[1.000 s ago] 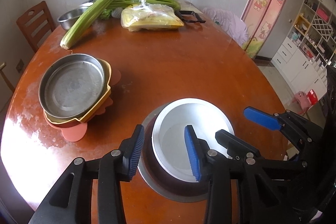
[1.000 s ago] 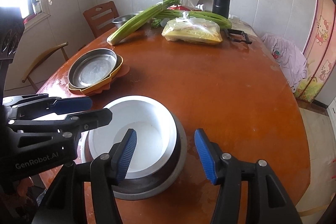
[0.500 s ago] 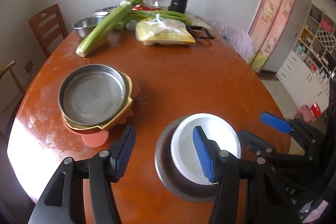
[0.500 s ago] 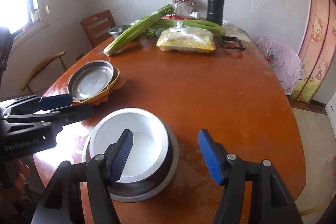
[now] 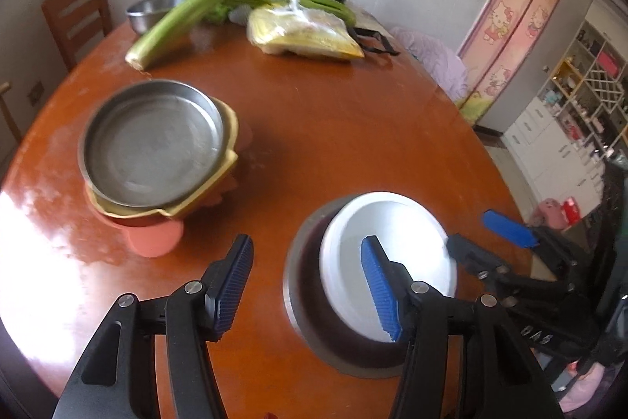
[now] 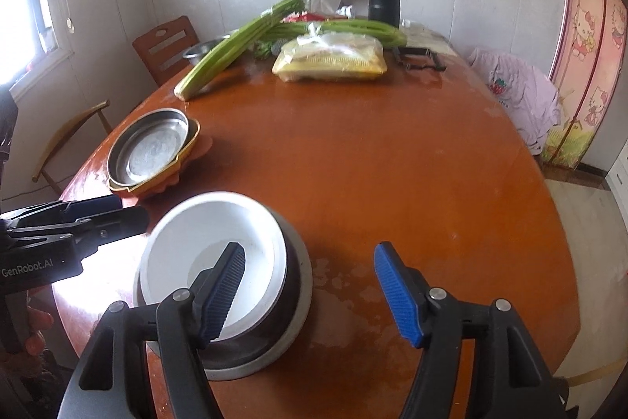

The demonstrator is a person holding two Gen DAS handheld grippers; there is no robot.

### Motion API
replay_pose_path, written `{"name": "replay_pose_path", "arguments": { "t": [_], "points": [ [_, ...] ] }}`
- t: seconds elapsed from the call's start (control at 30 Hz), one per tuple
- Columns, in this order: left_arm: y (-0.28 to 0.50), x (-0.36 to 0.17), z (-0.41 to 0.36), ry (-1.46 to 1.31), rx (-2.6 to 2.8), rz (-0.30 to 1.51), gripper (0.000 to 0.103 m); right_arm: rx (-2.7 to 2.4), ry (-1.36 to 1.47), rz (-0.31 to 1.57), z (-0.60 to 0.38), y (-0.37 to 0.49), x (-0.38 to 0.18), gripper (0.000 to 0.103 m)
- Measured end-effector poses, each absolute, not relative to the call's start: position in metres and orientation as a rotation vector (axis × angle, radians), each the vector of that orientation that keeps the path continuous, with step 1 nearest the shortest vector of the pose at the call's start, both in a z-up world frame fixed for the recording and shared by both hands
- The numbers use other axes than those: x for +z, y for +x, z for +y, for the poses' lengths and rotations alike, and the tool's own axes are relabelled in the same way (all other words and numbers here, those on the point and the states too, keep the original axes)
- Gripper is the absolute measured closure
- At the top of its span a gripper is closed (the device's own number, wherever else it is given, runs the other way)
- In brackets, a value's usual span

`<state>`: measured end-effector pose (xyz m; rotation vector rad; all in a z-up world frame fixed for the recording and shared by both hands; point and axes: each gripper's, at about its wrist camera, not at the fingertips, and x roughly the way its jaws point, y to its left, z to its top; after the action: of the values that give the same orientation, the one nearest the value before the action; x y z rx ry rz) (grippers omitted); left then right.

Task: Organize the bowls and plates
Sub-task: 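Grasp the steel bowl's rim with the left gripper, then lift the nested steel bowl and carry it toward the grey pan stack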

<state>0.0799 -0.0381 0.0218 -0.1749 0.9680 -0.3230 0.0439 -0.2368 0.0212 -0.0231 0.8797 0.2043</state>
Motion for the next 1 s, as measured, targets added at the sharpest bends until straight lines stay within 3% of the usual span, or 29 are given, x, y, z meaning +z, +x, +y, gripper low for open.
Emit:
{"name": "replay_pose_path", "arguments": {
  "t": [1.0],
  "points": [
    [0.088, -0.015, -0.063, -0.09, -0.319, 1.045, 0.041, 0.284, 0.028, 1.0, -0.225, 0.049, -0.024, 0.033]
  ]
}}
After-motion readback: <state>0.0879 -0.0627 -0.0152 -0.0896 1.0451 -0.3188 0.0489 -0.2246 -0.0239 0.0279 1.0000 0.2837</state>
